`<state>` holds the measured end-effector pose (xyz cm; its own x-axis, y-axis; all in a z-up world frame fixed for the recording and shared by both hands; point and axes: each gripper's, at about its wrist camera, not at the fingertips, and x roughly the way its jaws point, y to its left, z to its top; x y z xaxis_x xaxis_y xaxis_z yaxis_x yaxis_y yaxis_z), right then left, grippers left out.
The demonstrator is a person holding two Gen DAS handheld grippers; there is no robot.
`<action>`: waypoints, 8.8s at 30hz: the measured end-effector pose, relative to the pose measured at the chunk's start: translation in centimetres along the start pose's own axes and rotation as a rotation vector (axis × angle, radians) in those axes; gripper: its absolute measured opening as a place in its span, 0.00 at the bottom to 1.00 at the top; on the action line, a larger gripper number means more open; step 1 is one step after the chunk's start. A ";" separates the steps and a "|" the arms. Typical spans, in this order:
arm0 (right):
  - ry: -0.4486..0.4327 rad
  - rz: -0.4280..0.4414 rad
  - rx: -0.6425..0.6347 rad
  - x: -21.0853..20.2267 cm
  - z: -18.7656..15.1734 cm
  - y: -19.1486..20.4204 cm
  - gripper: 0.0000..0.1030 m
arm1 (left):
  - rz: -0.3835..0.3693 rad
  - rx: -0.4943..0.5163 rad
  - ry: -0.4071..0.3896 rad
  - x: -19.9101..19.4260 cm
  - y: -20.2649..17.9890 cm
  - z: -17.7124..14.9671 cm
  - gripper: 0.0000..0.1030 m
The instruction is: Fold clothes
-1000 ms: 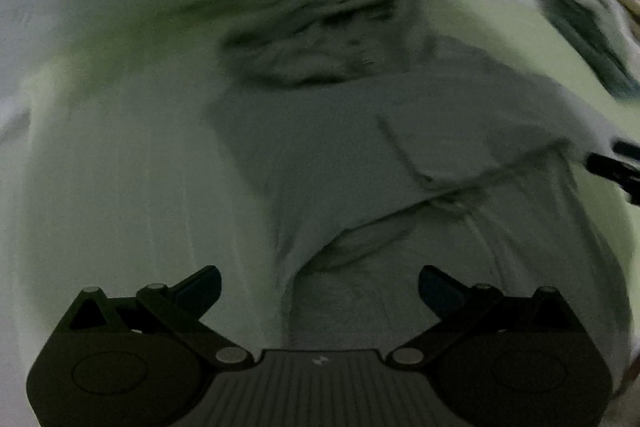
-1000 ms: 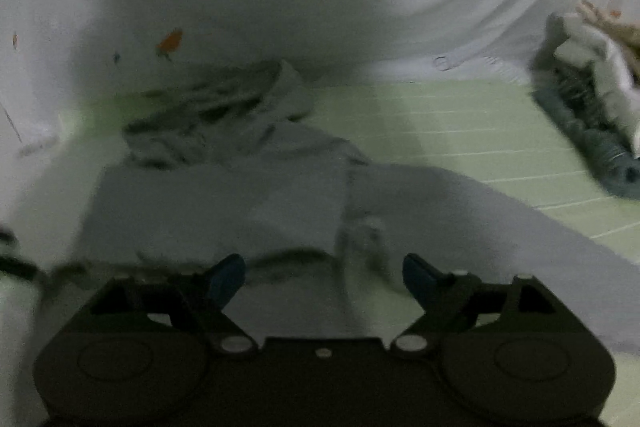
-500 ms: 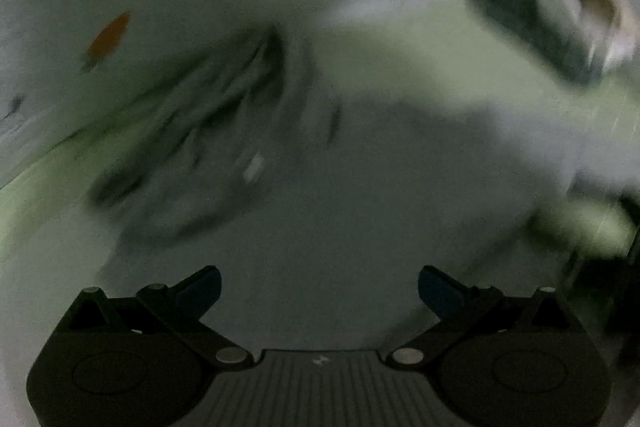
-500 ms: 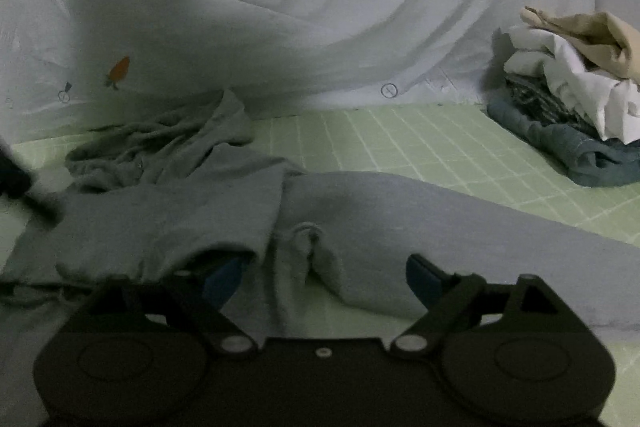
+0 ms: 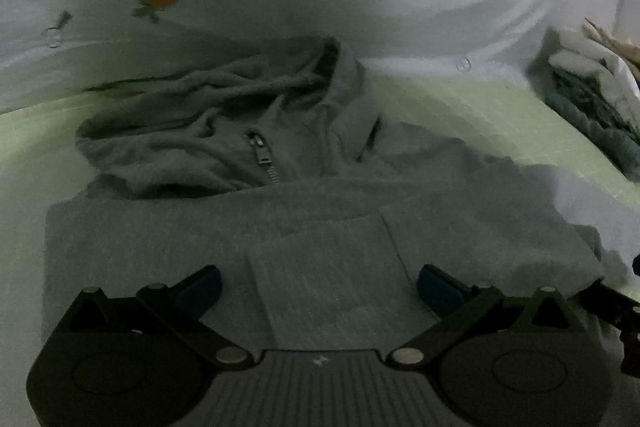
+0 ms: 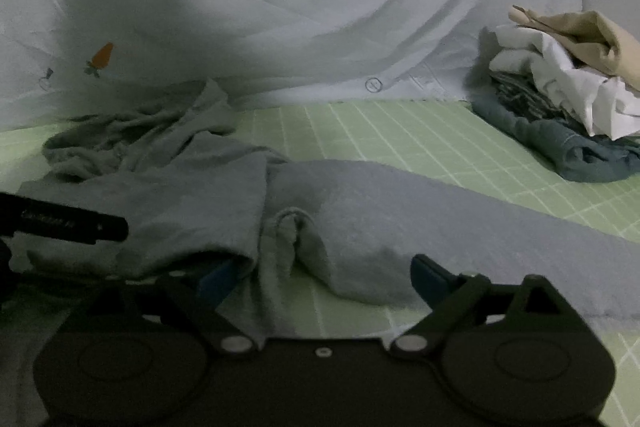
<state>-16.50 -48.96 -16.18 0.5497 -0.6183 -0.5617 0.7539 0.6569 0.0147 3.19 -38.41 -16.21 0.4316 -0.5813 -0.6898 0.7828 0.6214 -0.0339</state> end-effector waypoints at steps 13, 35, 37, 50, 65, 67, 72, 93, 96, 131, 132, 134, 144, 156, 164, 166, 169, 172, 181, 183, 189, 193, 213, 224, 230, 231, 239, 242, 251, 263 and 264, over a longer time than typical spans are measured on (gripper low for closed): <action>0.074 -0.093 -0.080 1.3 -0.3 1.1 0.99 | -0.002 0.010 -0.018 -2.1 -2.5 -0.8 0.54; 0.082 -0.111 -0.087 1.3 -0.4 1.4 1.00 | -0.149 0.076 -0.050 -8.7 5.5 2.7 0.16; 0.079 -0.120 -0.098 1.3 -0.4 1.5 1.00 | -0.144 0.112 -0.037 -8.3 5.0 2.3 0.18; 0.056 -0.177 -0.134 0.8 -0.4 2.6 0.99 | -0.172 0.047 -0.059 -7.5 4.8 2.3 0.21; 0.098 0.246 0.072 3.2 3.9 7.9 0.44 | -0.115 -0.010 0.006 -6.0 6.7 1.5 0.21; 0.117 0.249 0.049 3.7 4.1 8.7 0.44 | -0.109 -0.013 0.013 -5.9 6.9 1.3 0.21; 0.200 0.286 0.101 5.1 3.8 8.4 0.23 | -0.101 -0.035 0.022 -5.9 7.1 0.9 0.21; 0.163 -0.079 -0.018 -0.3 2.3 3.3 0.52 | -0.191 -0.057 0.101 -4.3 2.6 0.1 0.59; 0.149 -0.077 -0.008 -1.8 1.2 3.3 0.66 | -0.195 -0.079 0.108 -3.5 2.2 0.1 0.59; 0.133 -0.194 -0.057 -5.6 -4.0 1.5 0.85 | 0.250 0.082 0.103 -5.3 7.6 0.3 0.42; 0.132 -0.190 -0.046 -5.5 -4.0 1.3 0.88 | 0.225 0.079 0.091 -5.6 7.4 0.2 0.51; 0.136 -0.178 -0.017 -5.4 -4.1 0.7 0.93 | 0.177 0.035 0.067 -6.2 6.8 0.3 0.74; 0.109 -0.103 0.167 -6.3 -3.4 -4.5 0.98 | 0.153 0.088 0.094 -4.0 1.3 -0.5 0.92; 0.112 -0.356 0.195 -4.4 -3.5 -17.4 1.00 | 0.187 0.076 0.053 -2.0 -1.4 -1.5 1.00; 0.111 -0.525 0.161 -2.2 -3.1 -23.4 1.00 | 0.212 0.082 -0.097 -2.5 -2.0 -3.7 1.00; 0.102 -0.523 0.186 -2.0 -3.1 -24.3 1.00 | 0.203 0.069 -0.108 -2.5 -1.8 -3.8 1.00; 0.090 -0.510 0.240 -1.7 -3.2 -25.1 1.00 | 0.151 0.002 -0.090 -2.2 -0.6 -3.6 1.00; 0.075 -0.484 0.368 -1.8 -3.6 -26.1 1.00 | 0.135 -0.012 -0.089 -2.2 -0.4 -3.7 1.00; 0.045 -0.443 0.346 -2.1 -3.3 -23.9 0.68 | 0.137 -0.017 -0.091 -2.2 -0.4 -3.7 1.00; 0.039 -0.422 0.348 -2.4 -3.0 -22.8 0.33 | 0.137 -0.017 -0.092 -2.1 -0.4 -3.7 1.00; 0.012 -0.235 0.460 -2.4 -2.1 -19.2 0.04 | 0.135 -0.017 -0.093 -2.2 -0.4 -3.8 1.00; -0.050 -0.009 0.372 -2.5 0.4 -12.2 0.04 | 0.132 -0.015 -0.093 -2.3 -0.3 -3.8 1.00; -0.010 0.008 0.056 -5.8 -2.0 -4.0 1.00 | 0.145 -0.001 -0.084 -2.3 -0.5 -3.7 1.00; 0.069 -0.144 0.159 -3.8 -4.7 -8.3 1.00 | 0.199 -0.146 -0.107 -8.2 -3.4 -2.3 1.00; 0.088 -0.182 0.126 -3.4 -4.8 -7.9 1.00 | 0.037 0.007 -0.123 -7.8 -9.2 -1.4 1.00; 0.088 -0.180 0.125 -3.4 -4.8 -7.9 1.00 | 0.004 0.013 -0.123 -7.5 -9.9 -1.3 1.00; 0.087 -0.172 0.125 -3.3 -4.8 -8.0 1.00 | -0.207 0.061 -0.059 -3.9 -14.3 -0.6 0.43; 0.087 -0.172 0.125 -3.3 -4.8 -7.9 1.00 | -0.217 0.064 -0.017 -2.4 -14.9 -0.8 0.10; 0.087 -0.166 0.120 -3.2 -4.8 -8.2 1.00 | -0.265 -0.090 -0.131 -6.8 -9.4 1.9 0.05; 0.087 -0.171 0.123 -3.2 -4.8 -8.1 1.00 | 0.009 -0.351 -0.319 -14.9 9.6 5.0 0.04; 0.087 -0.171 0.123 -3.2 -4.8 -8.1 1.00 | 0.044 -0.377 -0.310 -15.1 11.4 4.5 0.04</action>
<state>-26.11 -50.27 -18.49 0.3811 -0.6729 -0.6340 0.8746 0.4847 0.0112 7.61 -24.92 -2.97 0.6184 -0.6437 -0.4508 0.5689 0.7624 -0.3083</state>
